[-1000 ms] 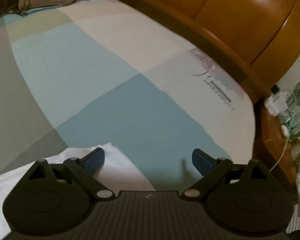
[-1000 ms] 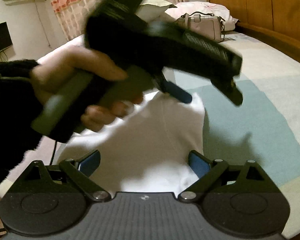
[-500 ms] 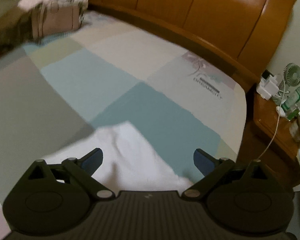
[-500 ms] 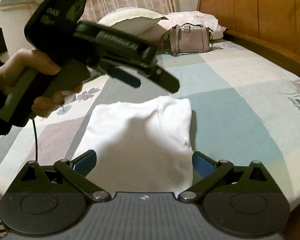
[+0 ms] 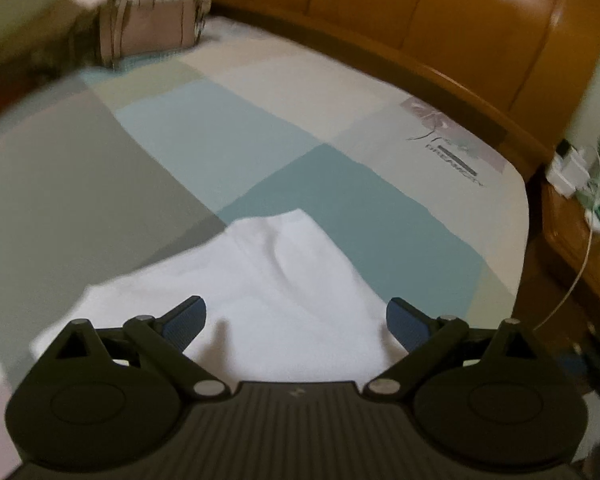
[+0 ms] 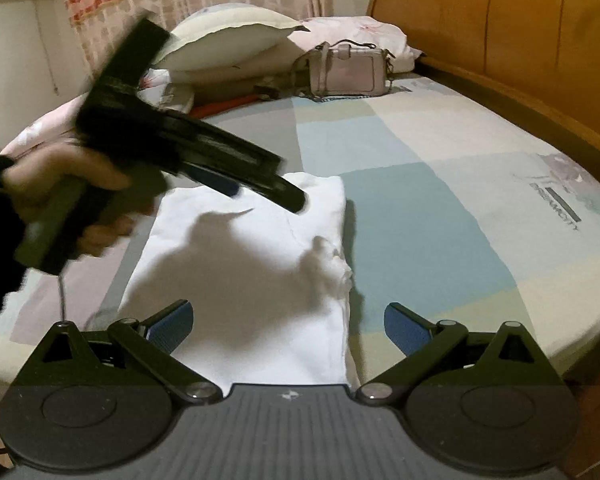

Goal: Fold clothes

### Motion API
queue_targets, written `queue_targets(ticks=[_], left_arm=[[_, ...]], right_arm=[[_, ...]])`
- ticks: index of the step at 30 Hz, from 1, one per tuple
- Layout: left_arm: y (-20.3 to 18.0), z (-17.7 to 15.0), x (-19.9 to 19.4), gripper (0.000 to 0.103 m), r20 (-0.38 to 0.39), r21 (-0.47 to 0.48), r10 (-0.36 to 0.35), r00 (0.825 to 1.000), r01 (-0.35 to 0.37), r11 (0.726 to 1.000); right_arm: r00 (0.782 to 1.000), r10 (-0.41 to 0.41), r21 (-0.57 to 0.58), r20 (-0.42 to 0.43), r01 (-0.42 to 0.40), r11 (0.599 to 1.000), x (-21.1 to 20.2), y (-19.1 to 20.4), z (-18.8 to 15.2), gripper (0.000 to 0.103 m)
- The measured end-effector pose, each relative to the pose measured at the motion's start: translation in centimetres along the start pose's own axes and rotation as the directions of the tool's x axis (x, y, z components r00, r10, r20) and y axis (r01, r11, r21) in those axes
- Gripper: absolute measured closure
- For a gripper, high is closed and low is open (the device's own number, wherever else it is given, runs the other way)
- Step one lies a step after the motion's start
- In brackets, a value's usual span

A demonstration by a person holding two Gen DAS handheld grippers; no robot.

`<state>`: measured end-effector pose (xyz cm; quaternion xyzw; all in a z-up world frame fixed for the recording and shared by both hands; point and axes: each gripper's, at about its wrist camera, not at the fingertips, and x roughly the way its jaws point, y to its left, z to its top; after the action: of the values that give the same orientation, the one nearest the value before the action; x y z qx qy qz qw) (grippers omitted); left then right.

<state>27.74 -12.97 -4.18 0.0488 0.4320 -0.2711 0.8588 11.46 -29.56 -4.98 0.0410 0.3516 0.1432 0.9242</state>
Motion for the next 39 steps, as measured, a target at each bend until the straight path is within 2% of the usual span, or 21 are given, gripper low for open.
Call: queue_targets(ticks=[3,6,10,18,21,25,27,32,35,39], left_arm=[[-1.1,-1.2,-2.4,0.006,0.04,0.066,0.054,0.998,-0.057,0.996],[-2.5,-3.1,-3.2,0.006,0.068,0.141,0.172,0.983,-0.18,0.973],[-3.0,-5.5,-3.0,0.006,0.076,0.165,0.227,0.971,-0.237,0.957],[-3.1,-9.2,-1.6,0.006,-0.003,0.123,0.216,0.976,-0.214,0.969],[-3.9,-10.5,-2.7,0.006,0.007,0.163,0.239,0.971,-0.237,0.958],[-4.3,-11.0,-4.5,0.005,0.037,0.118,0.216,0.976,-0.219,0.968],[-4.3,-11.5,-4.7,0.005,0.029,0.071,0.198,0.98,-0.199,0.977],[-4.8,-13.7,-4.2,0.005,-0.061,0.033,0.108,0.992,-0.106,0.994],[-5.0,-13.7,-5.4,0.005,-0.042,0.025,0.097,0.994,-0.096,0.995],[-5.6,-13.7,-5.6,0.005,-0.025,0.014,0.02,0.999,-0.02,1.0]], right_arm=[[1.0,-0.009,0.026,-0.009,0.009,1.0,0.6,-0.3,0.2,0.0],[1.0,-0.022,0.051,-0.015,0.022,0.998,1.0,-0.7,0.4,0.0],[0.999,-0.034,0.067,-0.018,0.035,0.997,0.5,-0.8,-0.1,0.0],[0.999,-0.041,0.08,-0.013,0.042,0.996,-0.3,-0.9,-0.5,0.0],[0.999,-0.049,0.078,-0.01,0.05,0.996,-0.5,-1.0,-0.6,0.0],[0.998,-0.07,0.082,-0.002,0.07,0.994,-0.8,-1.5,-0.5,0.0],[0.997,-0.081,0.096,0.001,0.08,0.992,-1.0,-1.9,-0.4,0.0],[0.993,-0.114,0.108,-0.001,0.113,0.988,-1.4,-2.8,-0.6,0.0],[0.99,-0.138,0.116,0.001,0.137,0.984,-1.9,-3.5,-0.7,0.0],[0.988,-0.157,0.15,0.011,0.154,0.977,-2.6,-4.5,-1.0,0.0]])
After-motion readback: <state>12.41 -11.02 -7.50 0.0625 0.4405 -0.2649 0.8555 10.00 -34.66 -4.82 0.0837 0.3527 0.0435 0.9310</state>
